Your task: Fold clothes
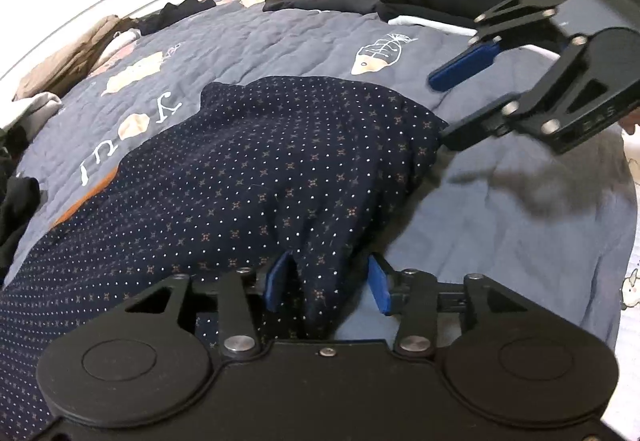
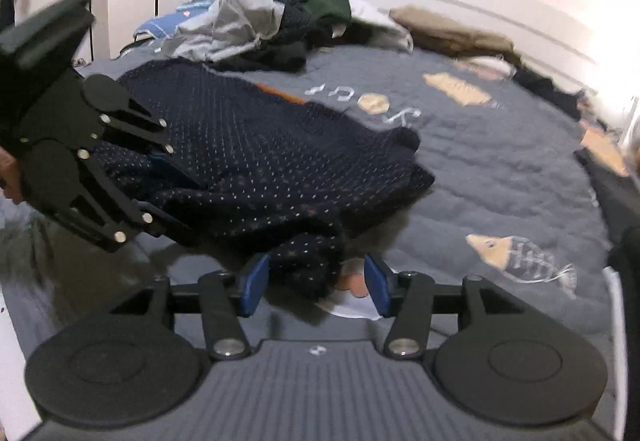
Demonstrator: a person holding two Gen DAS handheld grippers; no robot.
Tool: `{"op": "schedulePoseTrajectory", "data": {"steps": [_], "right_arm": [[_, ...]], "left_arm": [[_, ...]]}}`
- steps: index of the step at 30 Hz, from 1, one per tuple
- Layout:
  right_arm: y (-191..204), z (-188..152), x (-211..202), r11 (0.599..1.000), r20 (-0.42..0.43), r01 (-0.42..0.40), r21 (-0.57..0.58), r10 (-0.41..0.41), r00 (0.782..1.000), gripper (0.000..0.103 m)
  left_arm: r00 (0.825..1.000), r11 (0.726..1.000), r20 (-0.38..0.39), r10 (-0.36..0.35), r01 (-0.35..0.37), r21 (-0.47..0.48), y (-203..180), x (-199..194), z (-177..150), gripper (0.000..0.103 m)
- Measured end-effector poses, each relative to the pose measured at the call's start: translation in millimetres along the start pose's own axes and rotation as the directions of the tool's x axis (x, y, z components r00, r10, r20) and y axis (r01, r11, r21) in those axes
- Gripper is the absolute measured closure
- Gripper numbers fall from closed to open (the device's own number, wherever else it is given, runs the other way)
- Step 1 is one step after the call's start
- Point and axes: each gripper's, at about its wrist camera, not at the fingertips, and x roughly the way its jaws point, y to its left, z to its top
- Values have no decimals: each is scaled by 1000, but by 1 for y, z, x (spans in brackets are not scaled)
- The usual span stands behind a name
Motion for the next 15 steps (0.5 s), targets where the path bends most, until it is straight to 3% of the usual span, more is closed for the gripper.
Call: {"op": "schedulePoseTrajectory", "data": {"steps": [3, 4, 5, 6, 7, 9, 11, 15], "right_arm": [[8, 0, 16, 999, -40, 16, -48, -18, 999, 51], [11, -1, 17, 998, -36, 16, -67, -18, 999, 56], [14, -2, 18, 996, -32, 16, -87, -19, 999, 61], [17, -4, 19, 994, -25, 19, -112, -22, 999, 81], [22, -6, 19, 986, -5, 38, -164, -40, 999, 93], [31, -11, 18, 960, 36, 92, -266, -86, 996, 94], [32, -11, 13, 947, 85, 138, -290, -118, 989, 95], [41, -7, -5, 855, 224, 289, -431, -209, 952, 95]], "left_arm": [[1000, 999, 5, 26, -26, 32, -4, 2, -1, 59], [999, 998, 10, 33, -33, 44, -6, 2, -2, 61], [999, 998, 15, 39, -40, 56, -7, 3, -3, 71], [999, 997, 18, 43, -44, 59, -6, 3, -3, 81], [999, 997, 20, 46, -47, 59, -4, 3, -3, 83], [999, 999, 30, 26, -28, 42, 1, -3, -1, 91], [999, 1000, 41, 3, -4, 24, 6, -10, 1, 92], [997, 999, 64, -43, 44, -12, 16, -24, 6, 93]]}}
